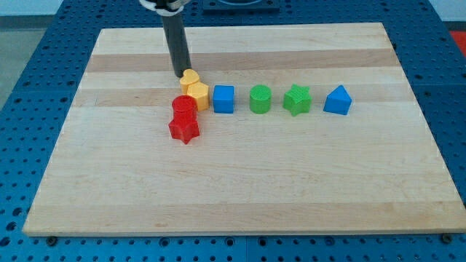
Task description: Slide blue cube towards
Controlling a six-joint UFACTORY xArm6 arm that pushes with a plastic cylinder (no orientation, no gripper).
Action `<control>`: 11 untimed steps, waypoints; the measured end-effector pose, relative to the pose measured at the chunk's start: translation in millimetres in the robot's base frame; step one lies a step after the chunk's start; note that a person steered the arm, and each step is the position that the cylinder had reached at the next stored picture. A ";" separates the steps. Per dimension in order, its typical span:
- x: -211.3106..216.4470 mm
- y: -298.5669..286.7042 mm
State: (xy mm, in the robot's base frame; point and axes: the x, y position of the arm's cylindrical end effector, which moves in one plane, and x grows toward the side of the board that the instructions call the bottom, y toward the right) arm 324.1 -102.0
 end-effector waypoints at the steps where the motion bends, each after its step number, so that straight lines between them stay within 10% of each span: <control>1: 0.0 35.3; 11: 124.4 59.9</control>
State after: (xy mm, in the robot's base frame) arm 448.5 -42.1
